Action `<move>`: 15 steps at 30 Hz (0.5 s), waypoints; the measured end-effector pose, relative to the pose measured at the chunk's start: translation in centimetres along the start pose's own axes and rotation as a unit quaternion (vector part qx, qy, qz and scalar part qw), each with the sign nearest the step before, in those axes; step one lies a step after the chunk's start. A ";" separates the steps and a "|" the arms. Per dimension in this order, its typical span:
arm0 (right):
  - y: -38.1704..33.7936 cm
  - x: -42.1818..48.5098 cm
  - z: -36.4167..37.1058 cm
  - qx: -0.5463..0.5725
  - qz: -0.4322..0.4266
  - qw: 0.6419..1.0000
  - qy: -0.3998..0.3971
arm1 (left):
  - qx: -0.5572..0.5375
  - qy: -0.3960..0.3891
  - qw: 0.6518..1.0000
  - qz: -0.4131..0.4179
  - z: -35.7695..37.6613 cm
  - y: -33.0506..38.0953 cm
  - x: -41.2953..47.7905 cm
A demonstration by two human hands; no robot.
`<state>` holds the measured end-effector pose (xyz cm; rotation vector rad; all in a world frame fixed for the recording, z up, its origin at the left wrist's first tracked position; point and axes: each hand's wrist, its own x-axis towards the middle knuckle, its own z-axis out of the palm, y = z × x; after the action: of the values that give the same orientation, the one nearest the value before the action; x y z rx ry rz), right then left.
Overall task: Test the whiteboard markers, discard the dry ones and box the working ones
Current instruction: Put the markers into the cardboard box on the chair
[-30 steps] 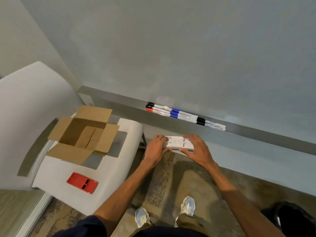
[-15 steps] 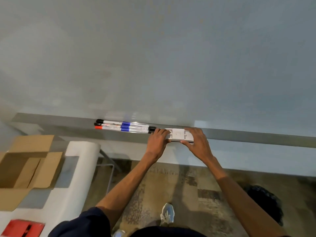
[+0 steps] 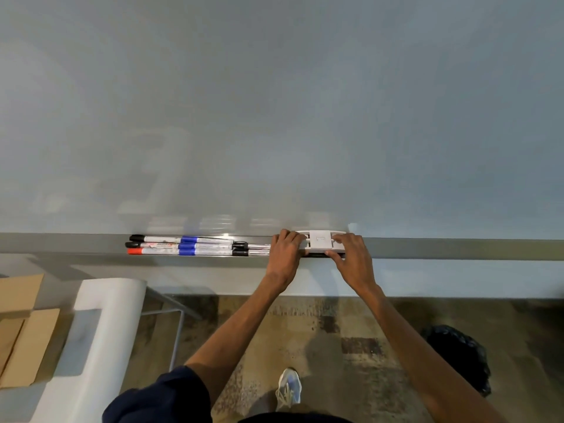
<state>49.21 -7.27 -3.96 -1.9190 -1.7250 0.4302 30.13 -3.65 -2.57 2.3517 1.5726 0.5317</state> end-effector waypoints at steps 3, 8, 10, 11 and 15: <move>0.5 0.0 0.6 0.006 0.012 1.000 0.000 | -0.007 -0.012 1.000 -0.012 0.8 0.1 0.2; 1.2 0.0 1.1 0.014 0.012 1.000 0.000 | -0.017 -0.007 0.999 -0.032 1.3 0.0 -0.1; 1.3 0.0 1.2 0.014 0.008 1.000 0.002 | -0.018 -0.008 0.999 -0.034 1.3 -0.2 -0.2; 1.4 0.0 1.3 0.010 0.005 1.000 0.004 | -0.018 -0.010 0.999 -0.035 1.2 -0.2 -0.2; 1.2 -0.4 2.0 -0.022 -0.001 0.999 0.029 | -0.019 -0.018 0.999 -0.045 1.2 -0.1 -0.9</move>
<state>49.03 -7.39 -6.27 -1.9413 -1.7130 0.3353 30.25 -4.43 -3.80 2.2384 1.6287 0.4909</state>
